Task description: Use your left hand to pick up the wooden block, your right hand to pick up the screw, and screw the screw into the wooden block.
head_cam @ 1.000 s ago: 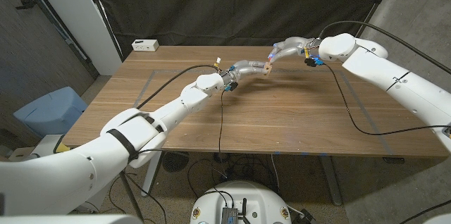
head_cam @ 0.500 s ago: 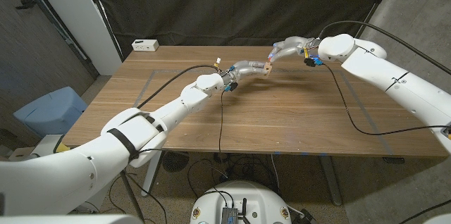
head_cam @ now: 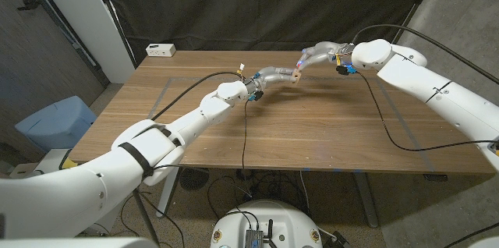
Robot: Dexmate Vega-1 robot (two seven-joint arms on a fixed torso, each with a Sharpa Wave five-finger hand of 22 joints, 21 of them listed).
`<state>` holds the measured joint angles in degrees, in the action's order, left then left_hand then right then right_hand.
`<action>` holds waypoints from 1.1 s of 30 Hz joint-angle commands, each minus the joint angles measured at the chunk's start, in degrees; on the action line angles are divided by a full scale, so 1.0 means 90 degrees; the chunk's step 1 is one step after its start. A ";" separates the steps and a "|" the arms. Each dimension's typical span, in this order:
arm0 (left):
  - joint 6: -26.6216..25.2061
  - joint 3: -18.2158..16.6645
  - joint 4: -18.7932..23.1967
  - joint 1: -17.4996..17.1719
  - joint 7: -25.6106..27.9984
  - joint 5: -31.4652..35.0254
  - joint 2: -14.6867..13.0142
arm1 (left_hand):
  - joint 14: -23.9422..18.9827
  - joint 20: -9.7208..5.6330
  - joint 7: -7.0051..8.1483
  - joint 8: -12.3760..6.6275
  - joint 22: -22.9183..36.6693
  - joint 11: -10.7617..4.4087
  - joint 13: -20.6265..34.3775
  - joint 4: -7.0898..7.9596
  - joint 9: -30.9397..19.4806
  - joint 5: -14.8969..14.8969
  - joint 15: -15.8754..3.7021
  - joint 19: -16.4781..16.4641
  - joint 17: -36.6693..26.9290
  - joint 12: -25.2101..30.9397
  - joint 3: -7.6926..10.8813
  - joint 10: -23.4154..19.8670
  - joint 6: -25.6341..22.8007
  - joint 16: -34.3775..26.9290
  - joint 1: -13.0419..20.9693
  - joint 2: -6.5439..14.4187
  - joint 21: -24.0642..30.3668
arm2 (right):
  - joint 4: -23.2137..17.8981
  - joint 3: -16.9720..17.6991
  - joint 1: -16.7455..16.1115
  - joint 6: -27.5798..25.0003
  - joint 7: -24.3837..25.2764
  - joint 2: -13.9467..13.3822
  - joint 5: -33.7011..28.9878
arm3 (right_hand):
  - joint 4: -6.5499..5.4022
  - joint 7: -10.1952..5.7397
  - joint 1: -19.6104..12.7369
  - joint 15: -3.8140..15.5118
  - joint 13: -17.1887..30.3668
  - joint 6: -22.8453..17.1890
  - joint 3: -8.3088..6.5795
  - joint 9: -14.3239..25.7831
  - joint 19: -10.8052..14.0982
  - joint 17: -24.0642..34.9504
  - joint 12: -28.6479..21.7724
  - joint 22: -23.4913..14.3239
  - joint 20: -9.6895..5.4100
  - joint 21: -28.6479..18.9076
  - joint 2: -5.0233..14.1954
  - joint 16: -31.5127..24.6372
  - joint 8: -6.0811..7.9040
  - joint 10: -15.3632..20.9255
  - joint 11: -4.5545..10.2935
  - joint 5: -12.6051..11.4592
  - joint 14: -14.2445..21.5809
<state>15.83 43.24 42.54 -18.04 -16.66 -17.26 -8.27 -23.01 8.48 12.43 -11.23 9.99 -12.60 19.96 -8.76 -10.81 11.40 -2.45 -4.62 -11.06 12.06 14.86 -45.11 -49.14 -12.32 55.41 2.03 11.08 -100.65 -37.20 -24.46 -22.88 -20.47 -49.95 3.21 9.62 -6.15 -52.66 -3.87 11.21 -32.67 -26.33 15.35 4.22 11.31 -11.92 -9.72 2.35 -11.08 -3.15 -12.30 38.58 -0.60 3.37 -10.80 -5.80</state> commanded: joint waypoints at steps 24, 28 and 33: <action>-0.0151 0.0005 0.0281 -0.0125 0.0049 -0.0004 -0.0099 | -0.0011 -0.0007 0.0005 -0.0026 0.0018 -0.0003 0.0004 0.0023 -0.0011 -0.0025 -0.0412 0.0014 -0.0008 0.0016 0.0016 0.0026 -0.0028 0.0008 0.0000 0.0064 0.0017 | -0.0317 0.0011 -0.0136 -0.0216 0.0175 -0.0092 -0.0147 | -0.0064 -0.0028 -0.0029 0.0016 0.0001 -0.0293 0.0097 0.0180 0.0188 0.0022 -0.0074 -0.0009 0.0018 -0.0043 -0.0040 -0.0087 0.0326 0.0357 0.0043 0.0049 0.0209; -0.0155 0.0007 0.0291 -0.0131 0.0054 -0.0003 -0.0102 | -0.0012 -0.0005 -0.0003 -0.0020 0.0018 -0.0002 0.0004 0.0023 -0.0011 -0.0025 -0.0409 0.0013 -0.0009 0.0014 0.0017 0.0032 -0.0012 0.0007 0.0003 0.0068 0.0017 | -0.0322 0.0008 -0.0147 -0.0226 0.0178 -0.0087 -0.0148 | -0.0073 -0.0024 -0.0012 0.0004 0.0001 -0.0306 0.0109 0.0195 0.0193 0.0024 -0.0068 -0.0009 0.0018 -0.0042 -0.0043 -0.0088 0.0349 0.0365 0.0036 0.0050 0.0217; -0.0161 0.0006 0.0315 -0.0140 0.0065 -0.0001 -0.0113 | -0.0015 -0.0009 0.0004 -0.0021 0.0018 -0.0001 0.0004 0.0024 -0.0011 -0.0024 -0.0411 0.0010 -0.0009 0.0014 0.0018 0.0035 -0.0012 0.0006 0.0003 0.0071 0.0018 | -0.0333 0.0013 -0.0172 -0.0258 0.0203 -0.0071 -0.0136 | -0.0081 -0.0024 0.0001 0.0008 0.0001 -0.0300 0.0119 0.0212 0.0197 0.0028 -0.0060 -0.0009 0.0024 -0.0039 -0.0042 -0.0087 0.0369 0.0373 0.0037 0.0050 0.0219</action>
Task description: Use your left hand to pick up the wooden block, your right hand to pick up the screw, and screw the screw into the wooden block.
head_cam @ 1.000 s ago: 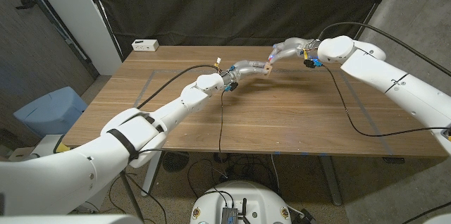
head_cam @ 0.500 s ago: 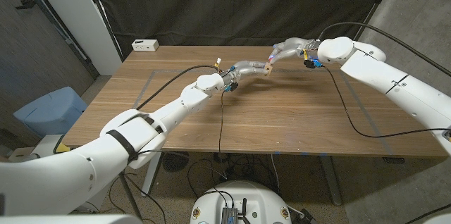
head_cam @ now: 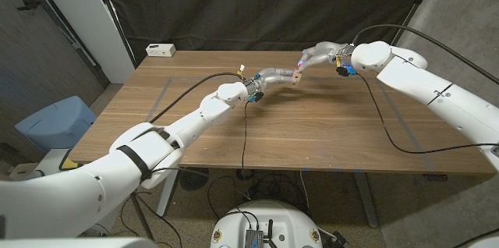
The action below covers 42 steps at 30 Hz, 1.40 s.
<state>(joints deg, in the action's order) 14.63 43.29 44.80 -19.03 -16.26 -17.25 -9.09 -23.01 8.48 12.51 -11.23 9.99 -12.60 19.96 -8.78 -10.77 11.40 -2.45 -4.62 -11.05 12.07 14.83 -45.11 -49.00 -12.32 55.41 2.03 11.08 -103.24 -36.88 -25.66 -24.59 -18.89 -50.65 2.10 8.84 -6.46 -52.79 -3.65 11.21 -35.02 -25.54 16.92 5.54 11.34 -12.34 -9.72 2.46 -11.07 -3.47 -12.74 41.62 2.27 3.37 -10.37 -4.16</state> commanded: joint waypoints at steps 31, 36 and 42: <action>-0.0087 0.0005 0.0278 -0.0120 0.0068 -0.0004 -0.0080 | -0.0024 -0.0021 -0.0011 -0.0021 0.0017 -0.0002 0.0003 0.0026 -0.0016 -0.0024 -0.0415 0.0005 -0.0008 0.0017 0.0018 0.0040 -0.0022 0.0003 0.0005 0.0069 0.0019 | -0.0262 -0.0066 -0.0149 -0.0209 0.0203 -0.0058 -0.0242 | -0.0031 0.0015 0.0107 0.0009 0.0004 -0.0083 0.0105 0.0155 0.0117 0.0037 -0.0010 -0.0009 0.0008 -0.0036 -0.0007 -0.0070 0.0202 0.0237 0.0058 0.0008 0.0160; -0.0092 0.0008 0.0294 -0.0116 0.0075 0.0005 -0.0087 | -0.0027 -0.0013 -0.0010 -0.0021 0.0017 -0.0002 0.0003 0.0025 -0.0016 -0.0023 -0.0412 0.0004 -0.0007 0.0018 0.0018 0.0041 -0.0022 0.0002 0.0007 0.0071 0.0019 | -0.0303 -0.0088 -0.0151 -0.0238 0.0209 -0.0072 -0.0314 | -0.0046 0.0014 0.0154 0.0019 0.0005 -0.0116 0.0133 0.0177 0.0141 0.0040 -0.0011 -0.0009 0.0010 -0.0039 -0.0023 -0.0073 0.0245 0.0280 0.0070 0.0015 0.0181; -0.0091 0.0008 0.0284 -0.0111 0.0045 -0.0007 -0.0083 | -0.0028 -0.0008 -0.0021 -0.0015 0.0017 -0.0002 0.0002 0.0026 -0.0015 -0.0022 -0.0411 -0.0002 -0.0008 0.0016 0.0018 0.0049 -0.0005 0.0001 0.0007 0.0074 0.0021 | -0.0380 -0.0170 -0.0125 -0.0340 0.0197 -0.0098 -0.0494 | -0.0071 0.0017 0.0226 0.0024 0.0006 -0.0153 0.0171 0.0202 0.0161 0.0043 -0.0016 -0.0009 0.0024 -0.0039 -0.0042 -0.0086 0.0294 0.0339 0.0053 0.0024 0.0227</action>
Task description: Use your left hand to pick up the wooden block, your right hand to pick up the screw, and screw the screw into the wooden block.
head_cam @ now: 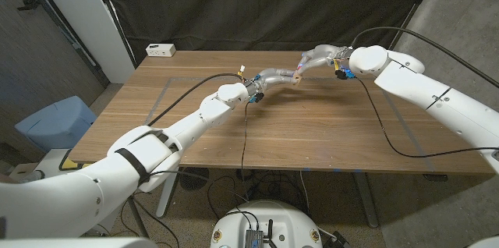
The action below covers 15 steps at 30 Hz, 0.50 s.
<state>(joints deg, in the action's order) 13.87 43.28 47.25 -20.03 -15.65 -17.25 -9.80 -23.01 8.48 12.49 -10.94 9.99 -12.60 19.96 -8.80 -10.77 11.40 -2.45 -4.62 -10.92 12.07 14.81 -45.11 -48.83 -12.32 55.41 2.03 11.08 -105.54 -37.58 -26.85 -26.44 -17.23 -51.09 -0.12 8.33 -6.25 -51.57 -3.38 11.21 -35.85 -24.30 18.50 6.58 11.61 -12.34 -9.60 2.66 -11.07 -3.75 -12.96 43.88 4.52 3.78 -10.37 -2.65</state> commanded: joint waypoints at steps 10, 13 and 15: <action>0.0000 0.0003 0.0012 -0.0012 -0.0038 -0.0025 0.0000 | -0.0037 -0.0017 -0.0020 -0.0046 0.0018 -0.0002 0.0002 0.0022 -0.0015 -0.0020 -0.0405 -0.0008 -0.0022 0.0017 0.0025 0.0051 -0.0016 -0.0002 0.0021 0.0078 0.0022 | -0.0243 -0.0272 0.0076 -0.0334 -0.0002 -0.0013 -0.0645 | -0.0137 0.0014 0.0431 0.0059 0.0010 -0.0153 0.0194 0.0083 0.0161 0.0024 -0.0026 -0.0021 0.0052 -0.0057 -0.0090 -0.0092 0.0156 0.0251 0.0011 0.0035 0.0179; -0.0011 0.0001 0.0034 -0.0027 -0.0042 -0.0033 -0.0008 | -0.0050 -0.0021 -0.0022 -0.0047 0.0018 -0.0002 0.0002 0.0021 -0.0015 -0.0019 -0.0399 -0.0011 -0.0023 0.0017 0.0027 0.0053 -0.0018 -0.0008 0.0025 0.0082 0.0023 | -0.0248 -0.0321 0.0094 -0.0343 -0.0010 0.0007 -0.0757 | -0.0186 0.0023 0.0560 0.0081 0.0011 -0.0197 0.0247 0.0099 0.0202 0.0028 -0.0026 -0.0020 0.0061 -0.0061 -0.0100 -0.0102 0.0194 0.0298 0.0015 0.0034 0.0218; -0.0032 0.0002 0.0067 -0.0043 -0.0029 -0.0030 -0.0021 | -0.0051 -0.0022 -0.0015 -0.0047 0.0018 -0.0002 0.0002 0.0020 -0.0015 -0.0018 -0.0398 -0.0015 -0.0023 0.0017 0.0028 0.0054 -0.0017 -0.0009 0.0029 0.0086 0.0025 | -0.0242 -0.0328 0.0094 -0.0345 -0.0019 0.0026 -0.0784 | -0.0224 0.0045 0.0663 0.0107 0.0012 -0.0235 0.0288 0.0111 0.0235 0.0030 -0.0028 -0.0020 0.0069 -0.0063 -0.0104 -0.0113 0.0224 0.0344 -0.0008 0.0033 0.0260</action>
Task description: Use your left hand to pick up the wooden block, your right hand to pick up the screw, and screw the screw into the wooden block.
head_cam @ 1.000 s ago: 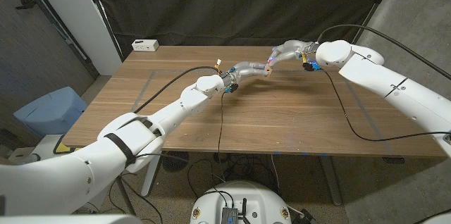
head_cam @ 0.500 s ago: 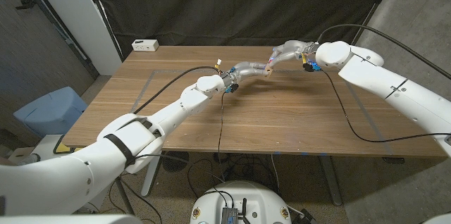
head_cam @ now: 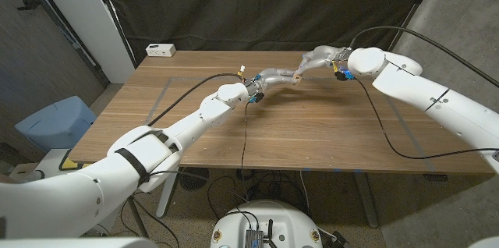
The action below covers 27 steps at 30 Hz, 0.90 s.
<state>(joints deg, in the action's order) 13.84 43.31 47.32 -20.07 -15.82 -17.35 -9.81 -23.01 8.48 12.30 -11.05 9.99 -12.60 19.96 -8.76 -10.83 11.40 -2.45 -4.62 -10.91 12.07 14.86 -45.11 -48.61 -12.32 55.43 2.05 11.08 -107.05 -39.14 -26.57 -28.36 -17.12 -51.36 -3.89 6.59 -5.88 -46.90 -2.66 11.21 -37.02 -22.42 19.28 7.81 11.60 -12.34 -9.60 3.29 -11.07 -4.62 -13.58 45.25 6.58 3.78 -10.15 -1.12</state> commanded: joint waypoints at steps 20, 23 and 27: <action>-0.0031 -0.0003 0.0024 -0.0041 -0.0043 -0.0042 -0.0012 | -0.0088 -0.0028 -0.0008 -0.0036 0.0017 -0.0002 0.0002 0.0009 -0.0008 -0.0011 -0.0414 -0.0044 -0.0025 0.0019 0.0030 0.0055 -0.0038 -0.0023 0.0049 0.0096 0.0032 | -0.0223 -0.0252 0.0070 -0.0388 0.0000 0.0124 -0.0874 | -0.0363 0.0140 0.1190 0.0087 0.0013 -0.0703 0.0554 -0.0201 0.0350 0.0034 -0.0017 -0.0016 0.0128 -0.0038 -0.0159 -0.0096 0.0209 0.0524 -0.0146 -0.0035 0.0406; -0.0034 -0.0004 0.0014 -0.0037 -0.0059 -0.0050 -0.0008 | -0.0095 -0.0025 -0.0011 -0.0034 0.0017 -0.0002 0.0002 0.0009 -0.0008 -0.0010 -0.0411 -0.0045 -0.0026 0.0020 0.0032 0.0056 -0.0034 -0.0026 0.0052 0.0100 0.0031 | -0.0221 -0.0226 0.0043 -0.0361 0.0037 0.0134 -0.0885 | -0.0379 0.0140 0.1258 0.0072 0.0014 -0.0653 0.0592 -0.0229 0.0333 0.0034 -0.0006 -0.0016 0.0145 -0.0025 -0.0182 -0.0093 0.0175 0.0522 -0.0146 -0.0048 0.0416; -0.0031 -0.0004 0.0003 -0.0033 -0.0061 -0.0051 -0.0004 | -0.0093 -0.0022 -0.0020 -0.0034 0.0017 -0.0002 0.0002 0.0011 -0.0008 -0.0008 -0.0406 -0.0046 -0.0028 0.0020 0.0035 0.0057 -0.0031 -0.0026 0.0056 0.0109 0.0031 | -0.0219 -0.0200 0.0021 -0.0352 0.0059 0.0152 -0.0888 | -0.0391 0.0180 0.1330 0.0035 0.0016 -0.0518 0.0631 -0.0271 0.0310 0.0033 0.0019 -0.0018 0.0160 -0.0008 -0.0191 -0.0082 0.0106 0.0499 -0.0149 -0.0074 0.0419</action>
<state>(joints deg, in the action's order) 13.52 43.30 47.79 -20.45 -16.10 -17.70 -9.97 -23.22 8.27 12.31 -11.03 9.99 -12.60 19.96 -8.78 -10.78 11.40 -2.66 -4.83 -11.08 12.07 14.83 -45.11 -48.38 -12.32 55.87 2.49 11.08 -108.79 -41.22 -25.99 -31.39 -16.85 -50.33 -10.97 3.07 -4.27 -35.54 -1.94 11.21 -42.43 -17.08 16.92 10.44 11.59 -12.34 -9.61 4.32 -11.22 -6.31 -14.01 46.68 10.96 2.66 -10.40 2.27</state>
